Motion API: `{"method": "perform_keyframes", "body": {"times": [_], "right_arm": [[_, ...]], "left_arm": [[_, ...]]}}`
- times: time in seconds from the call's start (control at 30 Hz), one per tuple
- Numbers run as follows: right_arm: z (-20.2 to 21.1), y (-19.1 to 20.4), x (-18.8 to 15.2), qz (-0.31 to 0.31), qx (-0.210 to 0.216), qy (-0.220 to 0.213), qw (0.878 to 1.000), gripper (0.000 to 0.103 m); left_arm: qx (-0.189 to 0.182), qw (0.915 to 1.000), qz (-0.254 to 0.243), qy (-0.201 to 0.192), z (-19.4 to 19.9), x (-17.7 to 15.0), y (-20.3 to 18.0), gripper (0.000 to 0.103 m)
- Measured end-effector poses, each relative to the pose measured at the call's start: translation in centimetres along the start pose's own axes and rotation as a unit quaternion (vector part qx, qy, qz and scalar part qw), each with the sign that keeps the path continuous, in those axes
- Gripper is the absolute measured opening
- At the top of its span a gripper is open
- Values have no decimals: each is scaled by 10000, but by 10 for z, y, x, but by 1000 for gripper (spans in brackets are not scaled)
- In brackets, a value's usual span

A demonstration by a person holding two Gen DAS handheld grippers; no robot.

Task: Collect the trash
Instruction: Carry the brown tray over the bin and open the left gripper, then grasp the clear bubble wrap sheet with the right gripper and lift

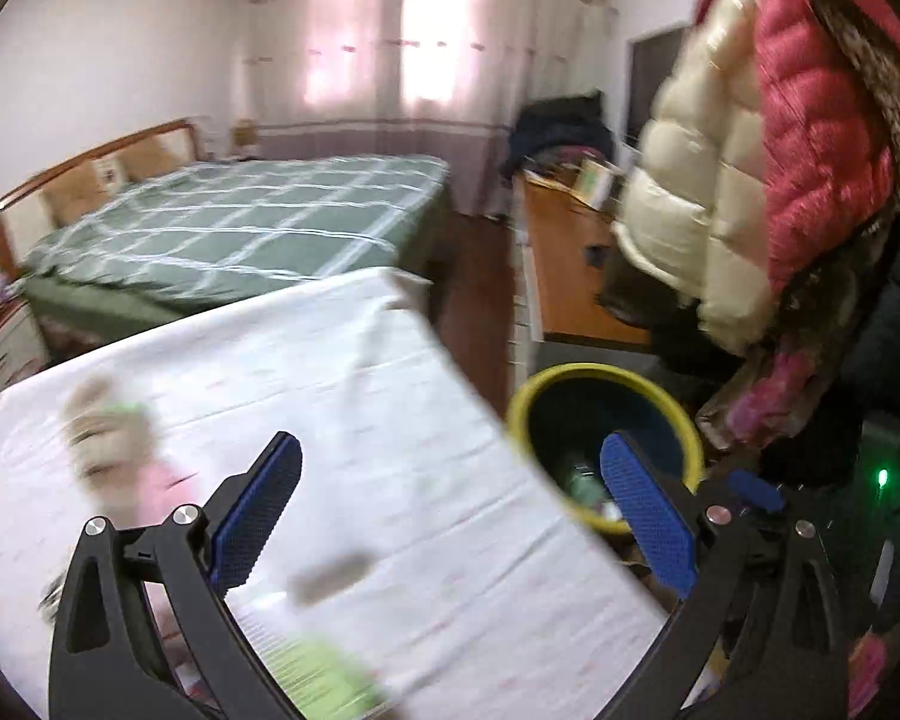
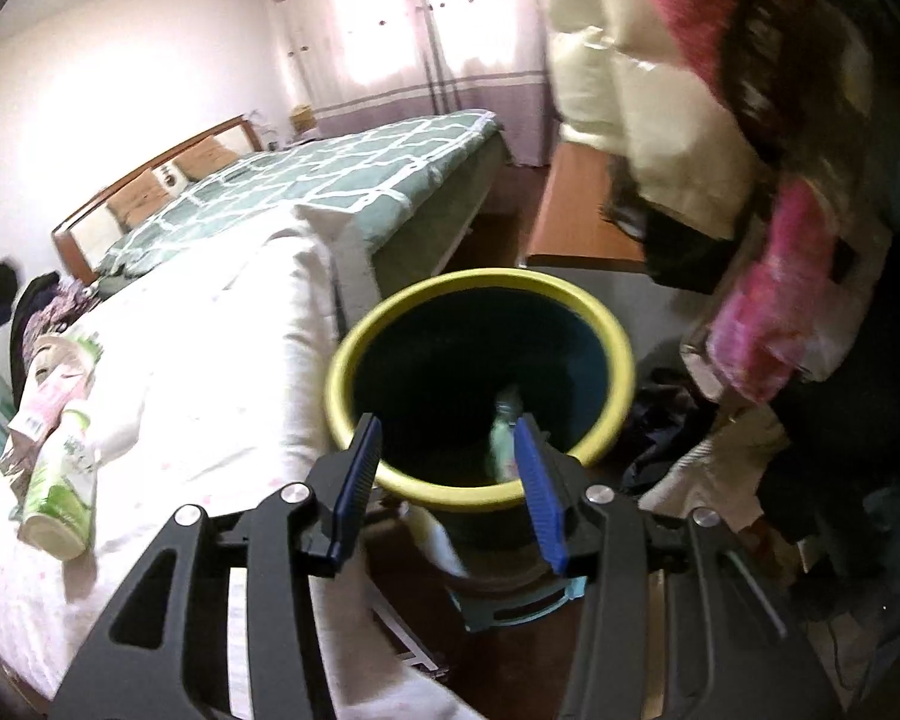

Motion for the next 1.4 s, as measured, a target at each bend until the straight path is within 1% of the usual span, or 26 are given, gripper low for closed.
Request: {"method": "perform_keyframes", "body": {"times": [0.13,0.27,0.43,0.53,0.63,0.8,0.87,0.9,0.97,1.07,1.1,1.2,1.27,1.37,1.4], "right_arm": [[2,39,-7,281,162,34,9995,45],[1,82,-16,543,372,118,9978,46],[-4,136,-32,939,677,311,9928,46],[-5,168,-41,1147,873,419,9887,46],[-5,199,-50,1319,1069,498,9842,46],[1,239,-66,1516,1434,636,9759,48],[3,251,-79,1631,1591,750,9708,57],[3,253,-82,1670,1601,773,9698,57],[1,255,-85,1728,1571,806,9690,57],[-8,254,-67,1589,1486,673,9737,57],[-18,254,-57,1583,1385,684,9752,57],[-55,256,-44,1650,1054,913,9764,57],[-77,257,-43,1674,897,1061,9760,57],[-105,258,-48,1613,849,1409,9731,57],[-110,258,-49,1594,839,1454,9728,57]], "left_arm": [[704,9973,189,-90,43,-37,54,98],[1091,9926,511,-146,78,-70,102,98],[1632,9829,816,-243,119,-105,150,98],[2013,9740,1001,-280,144,-128,177,98],[2224,9674,1180,-265,159,-145,195,98],[2355,9615,1390,-267,177,-165,211,98],[2392,9601,1423,-278,183,-168,214,98],[2387,9601,1433,-281,185,-168,214,98],[2357,9607,1436,-302,186,-167,214,98],[2337,9616,1401,-324,183,-161,210,98],[2324,9620,1396,-317,182,-161,209,98],[2257,9638,1385,-302,180,-160,206,98],[2225,9645,1390,-286,178,-161,204,98],[2201,9651,1389,-277,176,-160,204,98],[2189,9655,1388,-267,175,-160,203,98]]}}
Point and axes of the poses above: each gripper's, at about its wrist camera, not at the fingertips, and z roughly against the way its jaws point, y to its left, x to its top, the point moved 7 cm from there along -z, roughly the way its jaws point, and after that the axes turned 12 degrees about -z, right-handed, at the moved point
